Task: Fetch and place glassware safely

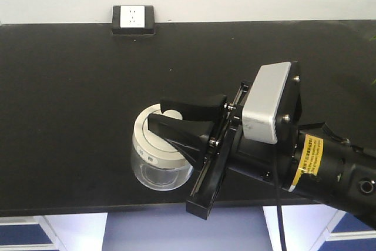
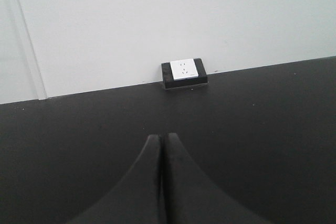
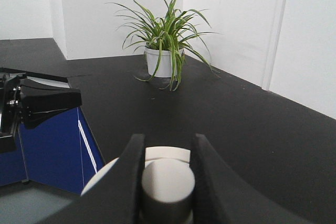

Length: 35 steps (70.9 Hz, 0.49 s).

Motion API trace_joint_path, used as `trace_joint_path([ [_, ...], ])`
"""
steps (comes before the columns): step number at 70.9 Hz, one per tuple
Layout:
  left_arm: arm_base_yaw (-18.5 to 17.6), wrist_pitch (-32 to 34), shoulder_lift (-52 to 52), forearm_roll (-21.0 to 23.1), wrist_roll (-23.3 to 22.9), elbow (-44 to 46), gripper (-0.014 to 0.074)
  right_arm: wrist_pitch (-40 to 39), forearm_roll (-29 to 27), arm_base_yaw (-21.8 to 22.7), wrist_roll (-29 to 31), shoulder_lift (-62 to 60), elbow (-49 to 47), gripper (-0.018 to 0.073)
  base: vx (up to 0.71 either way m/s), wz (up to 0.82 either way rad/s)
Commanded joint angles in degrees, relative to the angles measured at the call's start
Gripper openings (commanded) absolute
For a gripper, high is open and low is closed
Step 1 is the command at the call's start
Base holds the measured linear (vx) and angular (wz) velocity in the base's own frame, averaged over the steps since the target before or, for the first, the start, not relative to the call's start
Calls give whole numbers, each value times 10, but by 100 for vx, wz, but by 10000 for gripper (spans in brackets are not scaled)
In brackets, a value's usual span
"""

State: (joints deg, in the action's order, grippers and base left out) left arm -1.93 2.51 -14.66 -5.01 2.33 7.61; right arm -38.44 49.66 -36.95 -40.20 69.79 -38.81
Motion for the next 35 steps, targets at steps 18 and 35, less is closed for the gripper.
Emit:
trace_joint_path([
  [18, -1, 40, -5, 2, -5, 15, -7, -45, -24, 0, 3, -16, -18, -3, 12, 4],
  [35, -1, 40, -5, 2, -5, 15, -7, -45, -24, 0, 3, -16, -18, -3, 9, 6],
])
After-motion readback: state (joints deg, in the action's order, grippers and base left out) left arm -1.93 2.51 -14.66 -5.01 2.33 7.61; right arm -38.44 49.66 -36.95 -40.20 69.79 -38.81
